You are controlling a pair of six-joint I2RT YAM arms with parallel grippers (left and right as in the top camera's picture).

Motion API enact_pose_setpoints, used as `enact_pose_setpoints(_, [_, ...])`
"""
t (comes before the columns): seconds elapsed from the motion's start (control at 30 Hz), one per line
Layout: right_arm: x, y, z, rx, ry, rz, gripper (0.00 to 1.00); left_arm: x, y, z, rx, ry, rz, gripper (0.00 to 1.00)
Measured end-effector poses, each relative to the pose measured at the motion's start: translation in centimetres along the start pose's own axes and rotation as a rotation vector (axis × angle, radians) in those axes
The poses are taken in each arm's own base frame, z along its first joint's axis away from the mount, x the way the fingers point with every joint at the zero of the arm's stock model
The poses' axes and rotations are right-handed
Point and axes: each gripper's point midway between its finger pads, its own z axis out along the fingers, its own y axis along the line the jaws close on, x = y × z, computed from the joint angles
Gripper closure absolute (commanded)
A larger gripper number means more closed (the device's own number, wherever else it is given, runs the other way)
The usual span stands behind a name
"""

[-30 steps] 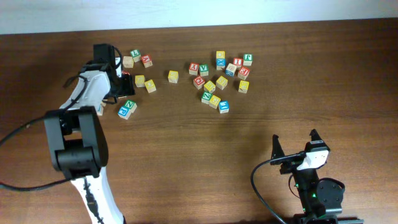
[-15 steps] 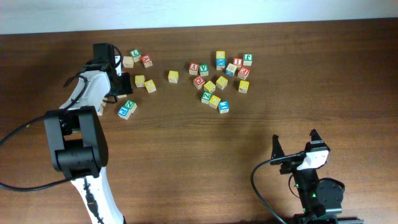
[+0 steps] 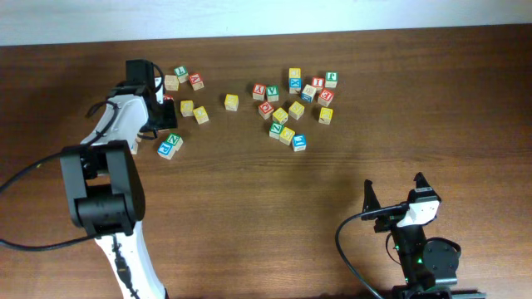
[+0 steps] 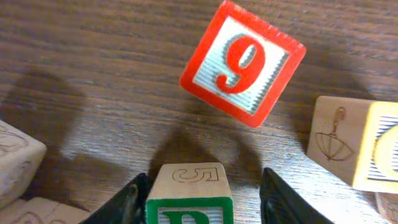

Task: Spell out RSS
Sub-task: 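Lower the left gripper and grasp the green R block, then carry the green R block forward and set it on open table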

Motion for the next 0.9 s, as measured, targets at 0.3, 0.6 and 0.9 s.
enact_pose_setpoints(0.3, [0.0,0.0,0.0,0.0,0.0,0.001,0.02,-0.2,0.0,0.0,0.003,-0.007,0.003,0.7])
enact_pose_setpoints(0.6, [0.0,0.0,0.0,0.0,0.0,0.001,0.02,-0.2,0.0,-1.2,0.0,0.032,0.004,0.79])
enact_pose_setpoints(0.9, [0.0,0.0,0.0,0.0,0.0,0.001,0.02,-1.7,0.0,-4.0,0.001,0.037,-0.023,0.79])
